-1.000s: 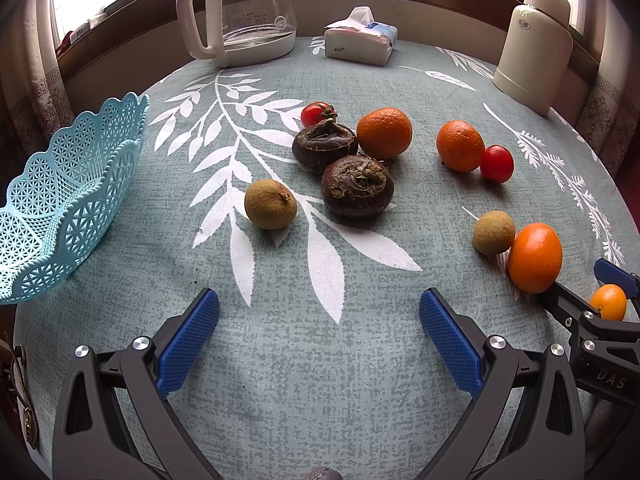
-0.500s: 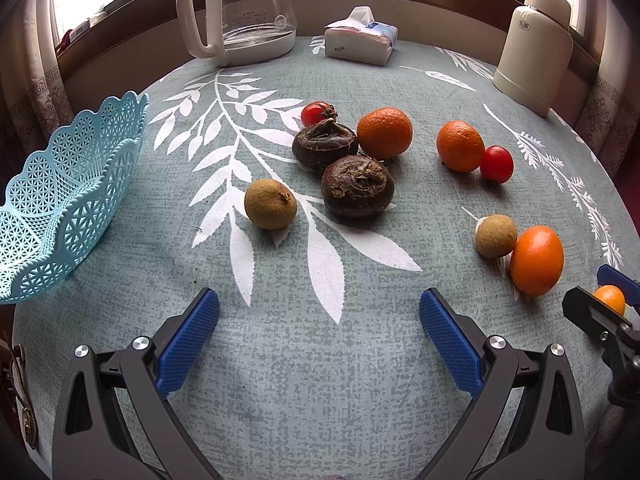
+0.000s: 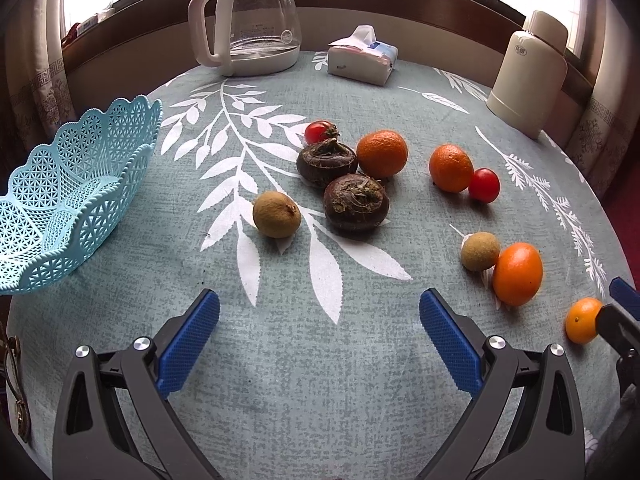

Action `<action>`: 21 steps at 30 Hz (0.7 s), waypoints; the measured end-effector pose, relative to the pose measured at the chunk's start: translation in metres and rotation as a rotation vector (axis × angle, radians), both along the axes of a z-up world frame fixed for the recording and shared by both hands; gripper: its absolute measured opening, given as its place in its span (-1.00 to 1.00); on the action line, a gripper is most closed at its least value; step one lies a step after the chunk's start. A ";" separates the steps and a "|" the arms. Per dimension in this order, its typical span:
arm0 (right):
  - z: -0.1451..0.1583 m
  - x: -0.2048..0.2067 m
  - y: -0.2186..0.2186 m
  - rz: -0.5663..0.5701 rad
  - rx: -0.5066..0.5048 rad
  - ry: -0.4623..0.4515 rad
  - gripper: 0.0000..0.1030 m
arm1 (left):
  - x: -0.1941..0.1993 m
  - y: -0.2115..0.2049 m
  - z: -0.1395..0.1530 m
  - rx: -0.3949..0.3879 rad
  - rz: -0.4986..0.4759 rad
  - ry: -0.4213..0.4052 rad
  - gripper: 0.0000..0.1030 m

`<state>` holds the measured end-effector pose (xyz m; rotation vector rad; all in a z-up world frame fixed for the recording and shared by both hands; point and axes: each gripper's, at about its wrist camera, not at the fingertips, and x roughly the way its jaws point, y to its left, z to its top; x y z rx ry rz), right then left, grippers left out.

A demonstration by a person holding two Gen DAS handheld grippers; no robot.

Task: Organize fruits
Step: 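Close the right gripper around the large oval orange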

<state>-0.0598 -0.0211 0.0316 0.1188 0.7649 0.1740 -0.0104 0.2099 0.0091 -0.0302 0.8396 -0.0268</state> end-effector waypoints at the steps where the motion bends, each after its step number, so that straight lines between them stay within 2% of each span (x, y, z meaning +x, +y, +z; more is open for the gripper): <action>1: -0.003 -0.001 0.000 0.003 -0.003 0.007 0.61 | 0.000 -0.002 0.001 -0.001 -0.004 -0.005 0.96; 3: -0.007 -0.001 0.001 0.010 -0.004 0.026 0.42 | -0.003 -0.005 0.005 -0.003 -0.015 -0.015 0.96; 5: -0.011 -0.001 0.000 0.007 0.000 0.038 0.35 | -0.005 -0.008 0.008 -0.005 -0.024 -0.021 0.96; 6: -0.012 0.000 -0.001 0.008 0.003 0.044 0.22 | -0.006 -0.010 0.009 -0.006 -0.028 -0.023 0.96; 12: -0.017 0.001 -0.006 0.002 0.026 0.067 0.04 | -0.009 -0.015 0.015 -0.009 -0.037 -0.036 0.96; 17: -0.021 0.004 -0.006 -0.004 0.024 0.092 0.02 | -0.011 -0.022 0.019 -0.004 -0.056 -0.047 0.96; 21: -0.021 0.004 -0.009 -0.009 0.033 0.095 -0.13 | -0.011 -0.031 0.021 -0.010 -0.084 -0.045 0.96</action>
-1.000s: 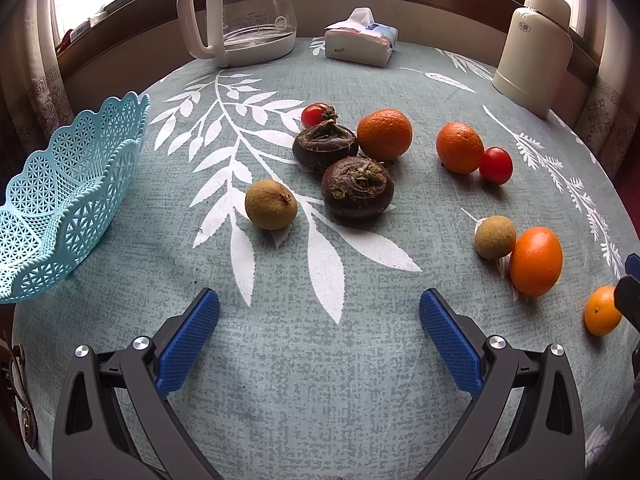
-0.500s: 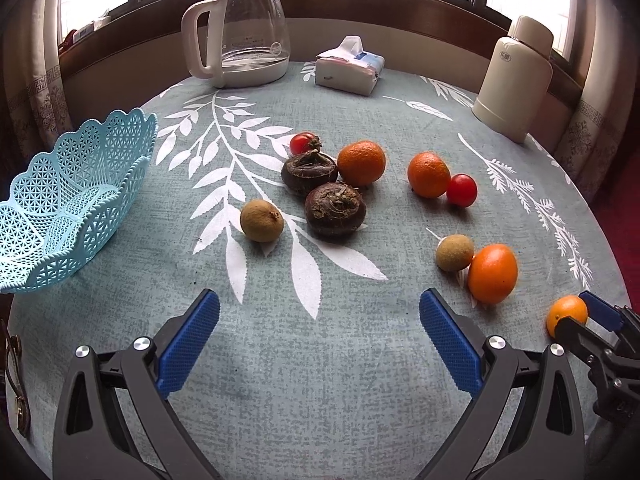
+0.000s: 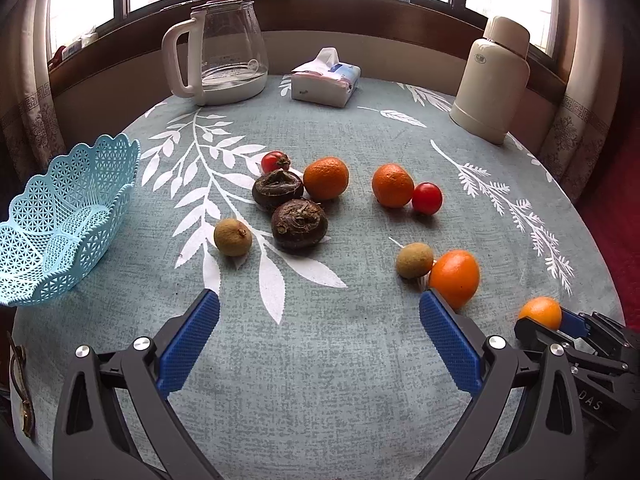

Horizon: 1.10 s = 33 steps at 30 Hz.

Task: Organize fruits
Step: 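Close the right gripper around the large oval orange, then lift the orange with the right gripper and carry it toward the blue basket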

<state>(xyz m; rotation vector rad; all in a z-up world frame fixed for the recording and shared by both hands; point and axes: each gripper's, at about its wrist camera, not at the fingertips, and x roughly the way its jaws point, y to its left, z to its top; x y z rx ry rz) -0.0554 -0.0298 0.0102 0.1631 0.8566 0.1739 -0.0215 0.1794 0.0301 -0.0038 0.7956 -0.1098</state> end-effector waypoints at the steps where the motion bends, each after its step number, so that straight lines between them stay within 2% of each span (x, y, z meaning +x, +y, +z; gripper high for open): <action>1: 0.000 0.000 -0.001 0.001 0.004 0.000 -0.13 | 0.001 -0.002 0.000 -0.003 -0.008 0.004 0.96; 6: 0.004 0.000 -0.004 -0.011 0.012 -0.015 -0.13 | 0.003 -0.015 -0.003 -0.024 -0.053 0.027 0.96; 12: 0.013 0.002 -0.011 -0.064 -0.027 -0.067 -0.13 | 0.009 -0.032 -0.006 -0.073 -0.104 0.060 0.96; 14: 0.015 0.003 -0.014 -0.082 -0.038 -0.082 -0.13 | 0.011 -0.038 -0.007 -0.081 -0.116 0.071 0.87; 19: 0.016 0.003 -0.021 -0.112 -0.038 -0.098 -0.13 | 0.019 -0.049 -0.010 -0.103 -0.133 0.099 0.83; 28: 0.012 0.004 -0.027 -0.136 -0.012 -0.091 -0.13 | 0.032 -0.065 -0.019 -0.180 -0.177 0.163 0.34; 32: 0.012 0.003 -0.027 -0.140 -0.005 -0.092 -0.13 | 0.036 -0.072 -0.022 -0.177 -0.178 0.154 0.29; 33: 0.012 0.003 -0.028 -0.140 -0.004 -0.092 -0.13 | 0.037 -0.073 -0.022 -0.176 -0.177 0.153 0.16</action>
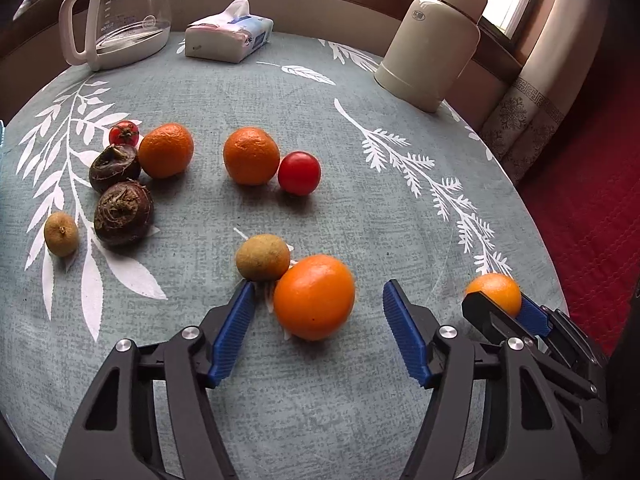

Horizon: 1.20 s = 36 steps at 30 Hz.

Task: Organize fruits
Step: 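Lift the orange with the right gripper and carry it toward the blue basket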

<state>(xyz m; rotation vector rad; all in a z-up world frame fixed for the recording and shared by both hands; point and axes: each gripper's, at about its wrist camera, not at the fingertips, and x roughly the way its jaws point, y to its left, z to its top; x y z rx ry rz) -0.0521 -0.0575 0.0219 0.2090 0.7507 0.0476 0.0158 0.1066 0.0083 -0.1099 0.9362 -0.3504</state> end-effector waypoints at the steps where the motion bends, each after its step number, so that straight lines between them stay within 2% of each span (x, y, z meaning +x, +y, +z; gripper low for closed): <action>1: 0.000 0.000 0.000 0.000 0.000 0.000 -0.13 | 0.000 0.000 0.000 -0.001 0.000 -0.001 0.08; 8: -0.001 0.000 0.000 -0.001 0.003 0.003 -0.13 | -0.001 0.005 -0.001 -0.010 0.006 -0.004 -0.21; 17: 0.000 -0.001 0.000 -0.002 0.006 -0.005 -0.13 | -0.015 0.013 0.002 -0.035 0.014 0.006 -0.21; 22: 0.002 -0.001 0.000 -0.003 0.006 -0.013 -0.13 | -0.023 0.019 0.004 -0.022 0.026 -0.001 -0.22; 36: 0.011 -0.006 0.002 0.007 0.012 -0.040 -0.13 | -0.038 0.045 0.025 -0.001 0.089 -0.079 -0.21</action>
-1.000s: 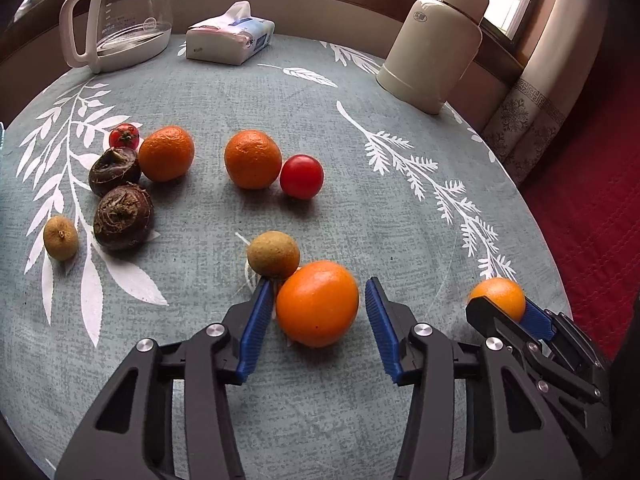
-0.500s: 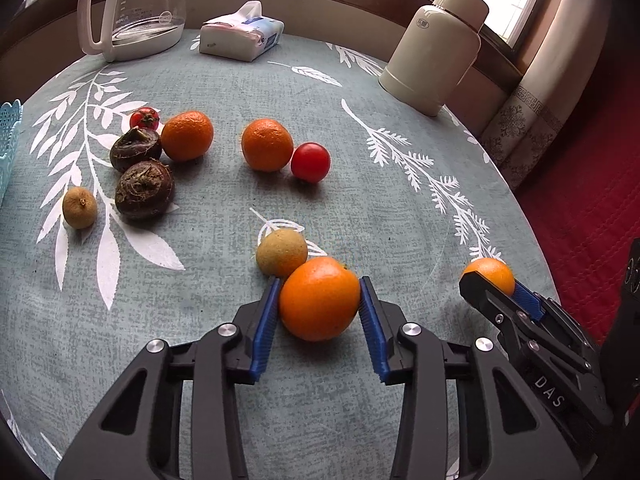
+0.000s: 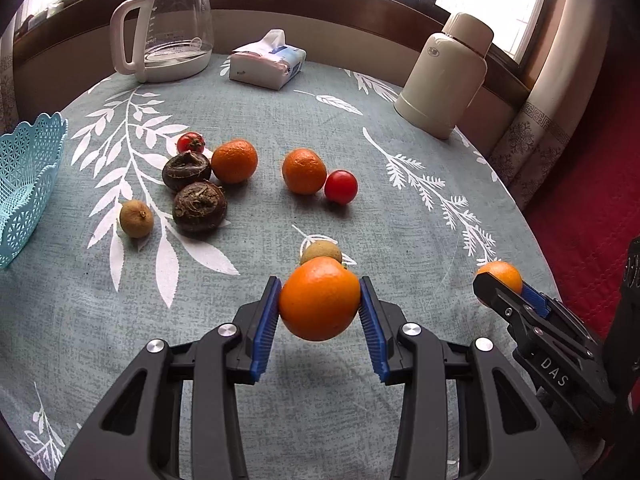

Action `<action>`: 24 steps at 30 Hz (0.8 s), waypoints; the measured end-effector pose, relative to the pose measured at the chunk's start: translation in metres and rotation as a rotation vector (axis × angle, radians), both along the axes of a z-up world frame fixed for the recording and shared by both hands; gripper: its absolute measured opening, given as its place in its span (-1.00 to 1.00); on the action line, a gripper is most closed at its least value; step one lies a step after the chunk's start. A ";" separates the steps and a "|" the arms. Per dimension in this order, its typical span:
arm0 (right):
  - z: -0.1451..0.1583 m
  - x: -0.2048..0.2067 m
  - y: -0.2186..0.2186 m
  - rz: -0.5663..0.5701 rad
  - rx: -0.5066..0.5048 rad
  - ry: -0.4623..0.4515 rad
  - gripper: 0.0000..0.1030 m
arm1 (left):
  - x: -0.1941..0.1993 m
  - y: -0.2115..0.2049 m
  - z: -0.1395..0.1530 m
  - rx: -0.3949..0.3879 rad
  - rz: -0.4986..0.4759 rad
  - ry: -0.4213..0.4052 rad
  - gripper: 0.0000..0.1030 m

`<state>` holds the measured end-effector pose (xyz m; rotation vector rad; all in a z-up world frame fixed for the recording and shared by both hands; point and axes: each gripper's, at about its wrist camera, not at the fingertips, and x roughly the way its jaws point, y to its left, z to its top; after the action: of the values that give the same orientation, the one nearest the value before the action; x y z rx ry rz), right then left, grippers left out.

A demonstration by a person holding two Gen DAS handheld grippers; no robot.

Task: Organize fruits
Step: 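Lift the orange with the right gripper and carry it toward the blue basket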

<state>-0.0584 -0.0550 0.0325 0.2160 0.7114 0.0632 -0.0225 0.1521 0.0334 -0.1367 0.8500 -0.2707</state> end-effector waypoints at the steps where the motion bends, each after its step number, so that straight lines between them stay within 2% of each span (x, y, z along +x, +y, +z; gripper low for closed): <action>1: 0.000 0.000 0.000 0.001 0.000 -0.002 -0.13 | 0.000 0.002 0.002 0.002 0.006 -0.005 -0.21; 12: 0.007 -0.004 0.005 0.013 0.008 -0.019 -0.13 | -0.002 0.025 0.015 0.068 0.103 -0.091 -0.21; 24: 0.009 -0.004 0.021 0.036 0.021 -0.018 -0.13 | -0.002 0.068 0.026 0.099 0.220 -0.151 -0.21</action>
<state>-0.0625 -0.0336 0.0416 0.2227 0.6968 0.1068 -0.0242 0.2199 0.0598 -0.1145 0.6900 -0.0312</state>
